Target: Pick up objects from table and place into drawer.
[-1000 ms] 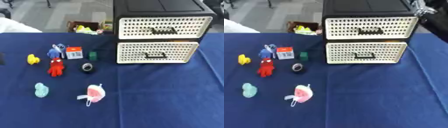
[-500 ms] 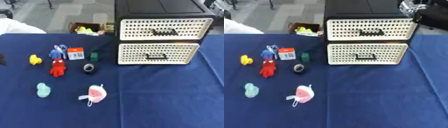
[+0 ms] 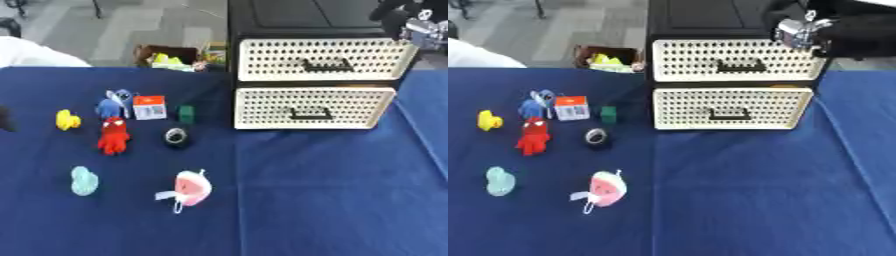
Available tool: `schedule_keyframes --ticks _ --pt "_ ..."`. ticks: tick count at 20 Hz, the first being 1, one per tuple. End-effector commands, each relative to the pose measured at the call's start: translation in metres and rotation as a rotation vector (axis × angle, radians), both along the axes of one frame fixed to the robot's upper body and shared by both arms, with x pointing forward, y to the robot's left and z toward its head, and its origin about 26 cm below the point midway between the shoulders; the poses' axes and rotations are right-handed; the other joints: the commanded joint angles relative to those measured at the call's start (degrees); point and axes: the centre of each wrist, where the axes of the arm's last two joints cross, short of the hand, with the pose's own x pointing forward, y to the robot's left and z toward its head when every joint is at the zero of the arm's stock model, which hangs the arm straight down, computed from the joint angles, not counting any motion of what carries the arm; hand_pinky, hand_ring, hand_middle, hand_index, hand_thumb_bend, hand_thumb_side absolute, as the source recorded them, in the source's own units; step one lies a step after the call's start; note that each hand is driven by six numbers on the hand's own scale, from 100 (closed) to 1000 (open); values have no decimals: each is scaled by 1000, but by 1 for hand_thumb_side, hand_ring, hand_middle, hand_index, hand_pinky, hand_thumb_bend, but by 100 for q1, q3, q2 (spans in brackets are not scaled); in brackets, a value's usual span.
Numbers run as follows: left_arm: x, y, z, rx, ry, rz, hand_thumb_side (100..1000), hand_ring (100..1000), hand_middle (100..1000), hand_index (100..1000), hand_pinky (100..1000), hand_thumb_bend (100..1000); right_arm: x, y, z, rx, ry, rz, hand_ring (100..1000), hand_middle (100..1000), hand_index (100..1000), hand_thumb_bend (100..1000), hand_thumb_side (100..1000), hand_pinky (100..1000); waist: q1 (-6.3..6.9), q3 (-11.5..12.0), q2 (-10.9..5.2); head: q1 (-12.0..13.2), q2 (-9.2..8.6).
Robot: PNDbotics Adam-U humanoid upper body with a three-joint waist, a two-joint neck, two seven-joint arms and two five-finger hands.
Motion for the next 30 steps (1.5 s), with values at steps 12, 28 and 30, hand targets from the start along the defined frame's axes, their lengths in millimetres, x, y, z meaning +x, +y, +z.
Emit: schedule_keyframes --ticks 12,28,30 --pt "-3 1 10 39 -27 -9 973 516 579 818 428 100 48 4 10 -46 257 32 100 100 846 100 1000 100 -30 19 -96 5 -55" --pt "-3 2 11 50 -26 -8 979 516 578 817 427 100 115 3 -7 -76 359 -47 100 100 871 100 1000 100 -87 38 -21 -28 -118" --pt "-2 1 11 49 -26 -8 981 516 579 818 427 100 117 1 -7 -80 357 -60 100 100 874 100 1000 100 -90 37 -10 -31 -120"
